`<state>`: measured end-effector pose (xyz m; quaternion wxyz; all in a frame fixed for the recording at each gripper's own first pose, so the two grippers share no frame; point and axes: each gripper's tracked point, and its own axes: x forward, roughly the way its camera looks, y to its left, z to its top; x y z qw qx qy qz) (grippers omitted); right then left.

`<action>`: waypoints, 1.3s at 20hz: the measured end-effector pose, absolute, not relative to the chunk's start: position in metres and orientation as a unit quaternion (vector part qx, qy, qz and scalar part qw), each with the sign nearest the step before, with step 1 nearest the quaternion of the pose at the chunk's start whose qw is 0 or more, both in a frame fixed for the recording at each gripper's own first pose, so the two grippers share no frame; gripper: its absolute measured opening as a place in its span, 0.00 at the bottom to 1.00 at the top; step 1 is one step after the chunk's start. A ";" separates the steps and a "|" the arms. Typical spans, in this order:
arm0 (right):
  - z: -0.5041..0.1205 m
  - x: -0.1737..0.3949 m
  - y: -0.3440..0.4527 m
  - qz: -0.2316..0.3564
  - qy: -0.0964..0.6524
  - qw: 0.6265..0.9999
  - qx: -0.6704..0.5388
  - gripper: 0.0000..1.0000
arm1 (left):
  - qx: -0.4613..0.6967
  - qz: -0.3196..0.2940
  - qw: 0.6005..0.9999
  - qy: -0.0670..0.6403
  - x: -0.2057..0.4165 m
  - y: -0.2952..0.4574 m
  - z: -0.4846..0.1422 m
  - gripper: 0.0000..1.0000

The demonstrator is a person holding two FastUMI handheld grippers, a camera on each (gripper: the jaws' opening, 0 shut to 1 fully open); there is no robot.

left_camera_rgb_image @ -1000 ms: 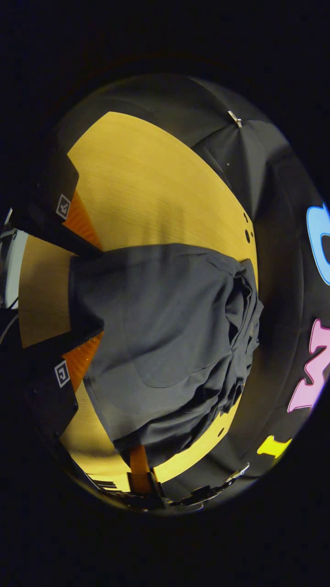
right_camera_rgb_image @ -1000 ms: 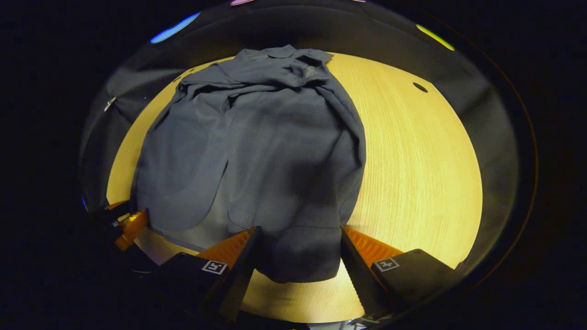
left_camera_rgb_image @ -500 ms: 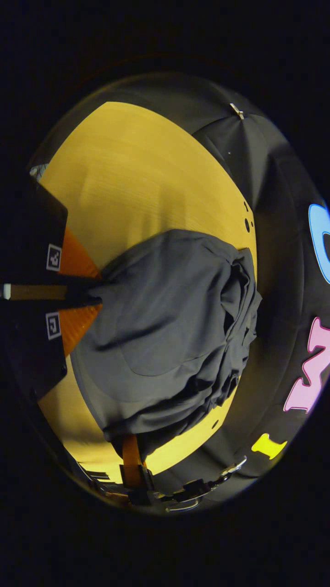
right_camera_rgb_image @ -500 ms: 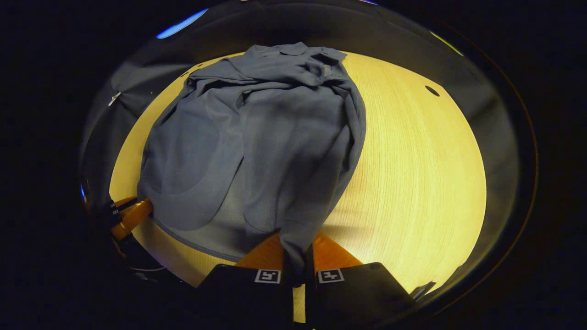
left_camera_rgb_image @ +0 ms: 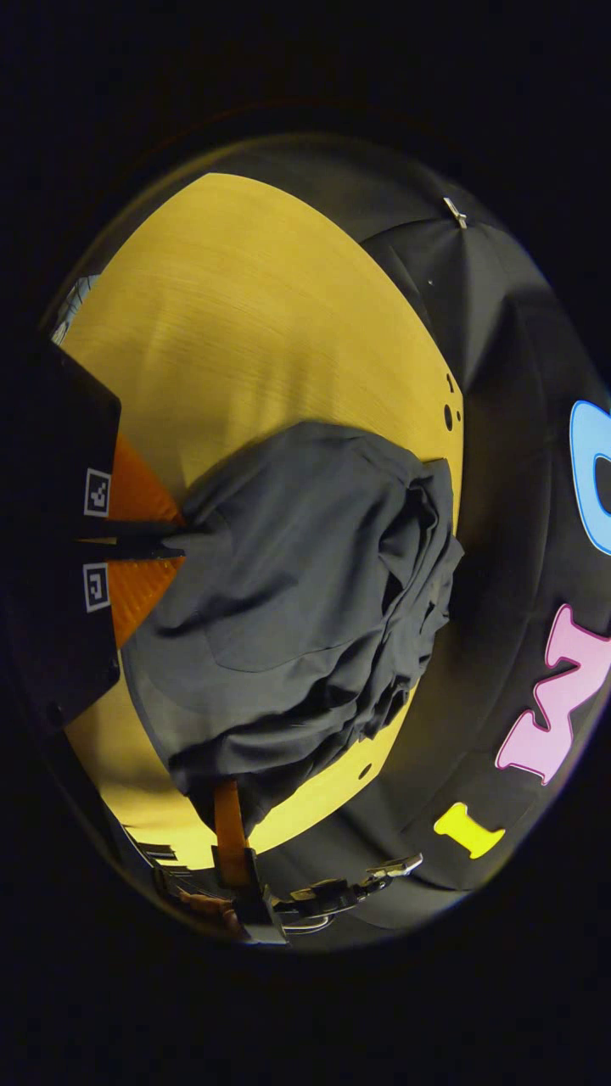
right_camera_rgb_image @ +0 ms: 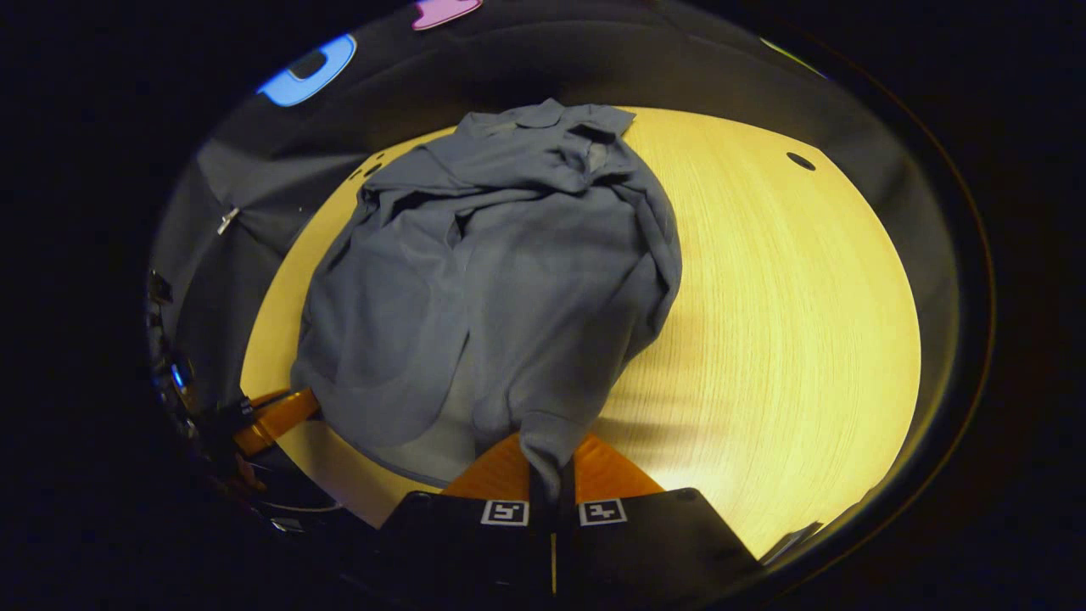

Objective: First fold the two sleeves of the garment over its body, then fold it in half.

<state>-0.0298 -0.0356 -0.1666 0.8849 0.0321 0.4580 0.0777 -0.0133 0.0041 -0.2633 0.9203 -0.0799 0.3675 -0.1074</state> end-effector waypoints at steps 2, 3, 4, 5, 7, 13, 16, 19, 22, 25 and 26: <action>-0.159 -0.027 -0.037 0.074 0.451 0.889 0.039 0.07 | -0.091 -0.116 0.923 0.356 -0.009 0.001 -0.249 0.06; -0.155 -0.027 -0.037 0.075 0.448 0.890 0.040 0.07 | -0.096 -0.119 0.924 0.350 -0.006 0.000 -0.242 0.06; -0.151 -0.025 -0.037 0.076 0.445 0.891 0.042 0.07 | -0.102 -0.121 0.925 0.345 -0.002 0.000 -0.233 0.09; -0.148 -0.023 -0.036 0.076 0.442 0.893 0.044 0.07 | -0.110 -0.123 0.927 0.337 0.001 -0.001 -0.223 0.06; -0.143 -0.022 -0.036 0.073 0.447 0.890 0.051 0.07 | -0.126 -0.128 0.929 0.323 0.011 -0.002 -0.204 0.06; -0.108 0.007 -0.030 0.081 0.413 0.905 0.060 0.07 | -0.145 -0.140 0.931 0.304 0.043 -0.009 -0.172 0.06; -0.096 0.028 -0.027 0.087 0.397 0.912 0.058 0.07 | -0.147 -0.141 0.936 0.286 0.063 -0.009 -0.154 0.06; -0.088 0.044 -0.023 0.086 0.385 0.916 0.071 0.07 | -0.156 -0.140 0.938 0.275 0.084 -0.009 -0.140 0.06; -0.077 0.064 -0.024 0.086 0.371 0.922 0.073 0.07 | -0.158 -0.135 0.945 0.253 0.113 -0.004 -0.121 0.06; -0.063 0.089 -0.026 0.087 0.351 0.930 0.070 0.07 | -0.163 -0.130 0.950 0.231 0.141 -0.003 -0.107 0.06; -0.058 0.100 -0.026 0.086 0.344 0.932 0.069 0.07 | -0.163 -0.128 0.952 0.224 0.152 -0.001 -0.101 0.05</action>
